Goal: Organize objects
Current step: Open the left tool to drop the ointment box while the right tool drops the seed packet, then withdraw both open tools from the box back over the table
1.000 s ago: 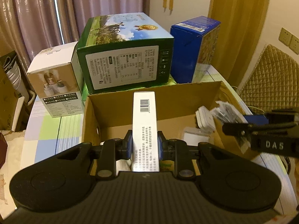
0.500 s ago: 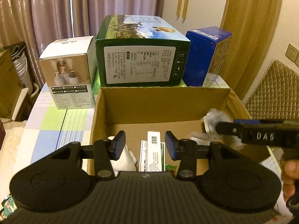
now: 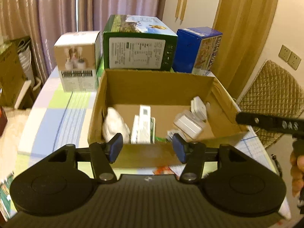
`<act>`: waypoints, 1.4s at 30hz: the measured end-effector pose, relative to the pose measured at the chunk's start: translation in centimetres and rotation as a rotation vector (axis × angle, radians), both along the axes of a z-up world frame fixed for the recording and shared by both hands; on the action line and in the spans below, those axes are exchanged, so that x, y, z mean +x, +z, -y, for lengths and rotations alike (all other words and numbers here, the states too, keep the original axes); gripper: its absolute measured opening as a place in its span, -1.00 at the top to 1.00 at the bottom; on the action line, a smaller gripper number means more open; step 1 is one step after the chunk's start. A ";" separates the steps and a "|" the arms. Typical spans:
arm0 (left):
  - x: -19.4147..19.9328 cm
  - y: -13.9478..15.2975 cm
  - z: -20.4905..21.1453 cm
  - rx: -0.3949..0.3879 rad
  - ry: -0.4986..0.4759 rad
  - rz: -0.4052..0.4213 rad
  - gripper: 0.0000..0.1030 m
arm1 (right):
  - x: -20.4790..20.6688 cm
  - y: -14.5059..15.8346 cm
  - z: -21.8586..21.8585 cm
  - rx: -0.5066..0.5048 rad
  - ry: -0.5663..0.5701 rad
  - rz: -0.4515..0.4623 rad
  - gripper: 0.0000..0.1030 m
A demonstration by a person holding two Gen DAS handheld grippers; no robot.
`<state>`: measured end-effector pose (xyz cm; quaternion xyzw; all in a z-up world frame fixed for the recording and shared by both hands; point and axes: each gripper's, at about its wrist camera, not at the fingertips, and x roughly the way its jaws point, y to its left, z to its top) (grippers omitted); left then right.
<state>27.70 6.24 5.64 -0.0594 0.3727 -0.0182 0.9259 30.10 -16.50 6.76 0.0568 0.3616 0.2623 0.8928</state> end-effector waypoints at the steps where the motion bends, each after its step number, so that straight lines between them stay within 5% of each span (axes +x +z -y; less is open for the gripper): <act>1: -0.7 -0.2 0.2 -0.007 0.001 -0.009 -0.03 | -1.1 -0.1 0.4 -0.002 0.004 -0.007 -0.70; 15: -11.7 -1.2 1.2 -0.021 0.090 -0.052 -0.78 | -13.8 -1.2 4.1 -0.058 0.048 -0.017 -0.90; 26: -15.6 -1.2 1.8 -0.013 0.111 -0.056 -0.97 | -17.8 -2.3 5.7 -0.059 0.034 -0.048 -0.96; 42: -16.7 -1.5 2.4 -0.007 0.101 -0.066 -0.97 | -18.7 -3.1 6.2 -0.072 0.025 -0.059 -0.96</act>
